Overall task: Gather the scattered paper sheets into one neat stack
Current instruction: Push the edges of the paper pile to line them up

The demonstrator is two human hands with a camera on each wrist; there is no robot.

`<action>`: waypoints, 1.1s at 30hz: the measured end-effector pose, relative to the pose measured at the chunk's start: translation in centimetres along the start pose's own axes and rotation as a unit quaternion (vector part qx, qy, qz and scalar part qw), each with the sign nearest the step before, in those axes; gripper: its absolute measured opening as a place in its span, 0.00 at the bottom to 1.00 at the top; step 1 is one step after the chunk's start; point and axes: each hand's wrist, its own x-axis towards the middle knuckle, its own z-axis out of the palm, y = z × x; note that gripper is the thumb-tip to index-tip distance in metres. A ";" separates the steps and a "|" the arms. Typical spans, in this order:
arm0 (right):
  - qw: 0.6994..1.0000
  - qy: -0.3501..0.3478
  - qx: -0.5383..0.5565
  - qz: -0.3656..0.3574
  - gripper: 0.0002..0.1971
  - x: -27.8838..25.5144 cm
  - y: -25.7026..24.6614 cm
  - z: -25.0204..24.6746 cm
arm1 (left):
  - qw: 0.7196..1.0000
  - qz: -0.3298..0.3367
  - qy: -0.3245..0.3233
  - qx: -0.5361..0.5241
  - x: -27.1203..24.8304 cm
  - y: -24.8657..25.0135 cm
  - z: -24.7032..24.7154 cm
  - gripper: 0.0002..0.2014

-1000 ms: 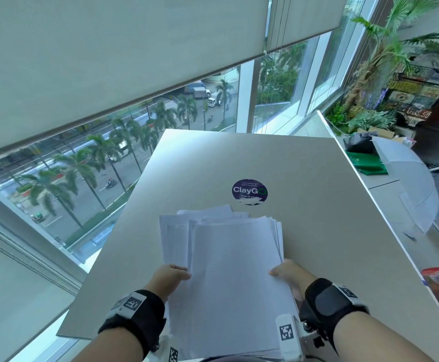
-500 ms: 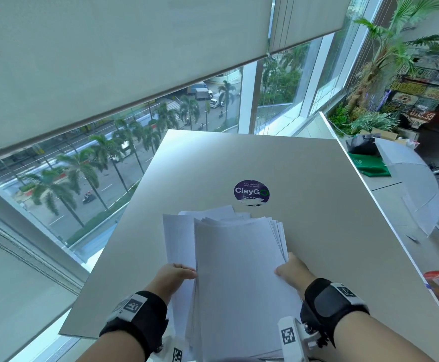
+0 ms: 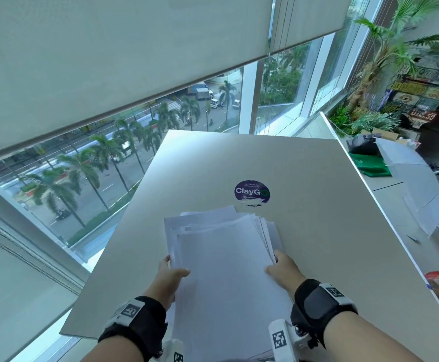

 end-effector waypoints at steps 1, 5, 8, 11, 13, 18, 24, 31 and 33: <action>1.000 -0.006 0.009 0.006 0.10 0.1 -0.1 -0.1 | 1.000 0.000 -0.005 0.002 0.1 -0.1 -0.1 0.38; 0.996 -0.054 0.055 0.033 0.15 -0.1 -0.9 -0.9 | 0.999 0.024 -0.033 0.012 -0.3 0.2 0.2 0.26; 0.992 -0.087 0.083 0.046 0.22 -0.3 -1.3 -0.9 | 0.999 0.027 -0.041 0.018 -0.5 0.4 0.3 0.20; 0.990 -0.119 0.060 0.037 0.26 -0.8 -1.8 -0.3 | 0.999 0.028 -0.026 0.032 0.0 0.0 0.0 0.20; 0.986 -0.141 0.088 0.020 0.21 -0.8 -1.5 0.0 | 0.999 0.027 -0.025 0.006 0.2 -0.2 -0.3 0.16; 0.972 -0.172 0.158 0.009 0.19 -0.5 -1.1 -0.4 | 0.997 0.035 -0.041 -0.053 0.0 -0.9 -1.2 0.13; 0.998 -0.064 0.017 -0.007 0.35 3.7 2.5 0.4 | 0.992 0.048 -0.048 -0.104 0.2 -1.2 -1.4 0.09; 0.995 -0.030 0.087 0.027 0.08 2.4 1.0 -0.9 | 0.993 0.012 0.049 -0.109 0.7 -1.0 -1.8 0.06; 0.994 -0.025 0.096 0.037 0.12 2.6 0.6 -1.5 | 0.994 0.000 0.055 -0.099 0.7 -0.9 -2.0 0.07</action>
